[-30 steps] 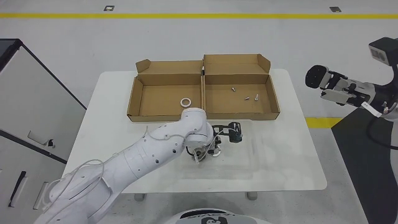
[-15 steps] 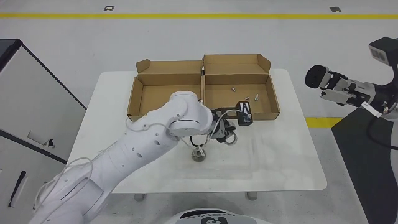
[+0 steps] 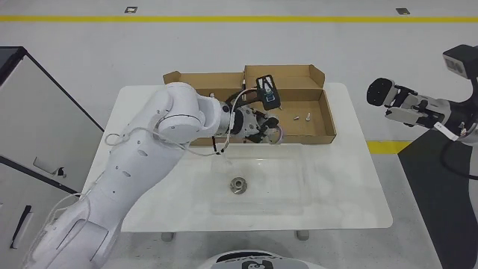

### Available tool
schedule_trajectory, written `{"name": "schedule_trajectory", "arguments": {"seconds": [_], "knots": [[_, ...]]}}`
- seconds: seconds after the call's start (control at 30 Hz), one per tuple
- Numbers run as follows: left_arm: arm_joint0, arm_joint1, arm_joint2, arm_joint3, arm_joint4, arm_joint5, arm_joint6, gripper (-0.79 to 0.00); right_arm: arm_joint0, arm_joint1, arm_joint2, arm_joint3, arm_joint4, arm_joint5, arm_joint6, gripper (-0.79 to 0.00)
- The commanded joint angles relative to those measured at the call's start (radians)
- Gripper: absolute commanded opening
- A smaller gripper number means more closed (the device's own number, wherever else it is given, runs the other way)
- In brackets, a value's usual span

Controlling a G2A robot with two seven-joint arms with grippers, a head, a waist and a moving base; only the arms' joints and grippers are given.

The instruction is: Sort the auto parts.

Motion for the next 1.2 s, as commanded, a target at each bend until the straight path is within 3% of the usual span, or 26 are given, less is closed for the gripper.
{"name": "schedule_trajectory", "arguments": {"seconds": [0.0, 0.2, 0.37, 0.73, 0.97, 1.17], "knots": [[0.019, 0.011, -0.050, -0.010, -0.022, -0.004, 0.007, -0.785, 0.000, 0.000, 0.000, 0.000, 0.000, 0.000, 0.000, 0.000], [0.077, 0.033, -0.177, -0.048, -0.163, -0.008, 0.086, -0.785, 0.000, 0.000, 0.000, 0.000, 0.000, 0.000, 0.000, 0.000], [0.104, 0.037, -0.221, -0.060, -0.315, -0.022, 0.195, -0.785, 0.000, 0.000, 0.000, 0.000, 0.000, 0.000, 0.000, 0.000], [0.015, 0.015, -0.172, -0.037, -0.570, -0.072, 0.386, -0.785, 0.000, 0.000, 0.000, 0.000, 0.000, 0.000, 0.000, 0.000], [-0.032, 0.001, -0.140, -0.014, -0.767, -0.184, 0.451, -0.785, 0.000, 0.000, 0.000, 0.000, 0.000, 0.000, 0.000, 0.000], [-0.017, -0.005, -0.137, -0.015, -0.973, -0.312, 0.495, -0.785, 0.000, 0.000, 0.000, 0.000, 0.000, 0.000, 0.000, 0.000]]}}
